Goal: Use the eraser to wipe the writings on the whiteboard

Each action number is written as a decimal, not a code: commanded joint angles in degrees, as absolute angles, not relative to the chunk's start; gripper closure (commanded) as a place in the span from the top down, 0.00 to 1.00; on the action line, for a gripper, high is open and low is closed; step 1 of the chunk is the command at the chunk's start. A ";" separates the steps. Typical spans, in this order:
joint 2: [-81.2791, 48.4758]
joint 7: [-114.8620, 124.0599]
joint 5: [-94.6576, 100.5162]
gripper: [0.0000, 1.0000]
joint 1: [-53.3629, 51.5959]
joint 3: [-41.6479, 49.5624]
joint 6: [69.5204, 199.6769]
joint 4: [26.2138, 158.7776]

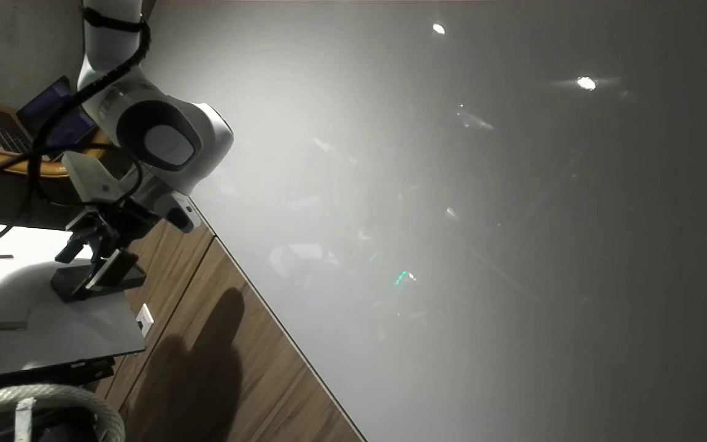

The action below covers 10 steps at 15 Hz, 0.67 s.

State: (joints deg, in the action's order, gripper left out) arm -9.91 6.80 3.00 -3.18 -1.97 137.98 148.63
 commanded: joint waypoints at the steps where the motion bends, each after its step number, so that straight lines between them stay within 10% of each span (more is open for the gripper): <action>1: -10.44 6.75 2.71 1.00 -3.17 -1.83 137.23 147.72; 10: -8.58 8.74 2.17 1.00 -5.45 -3.84 135.96 148.20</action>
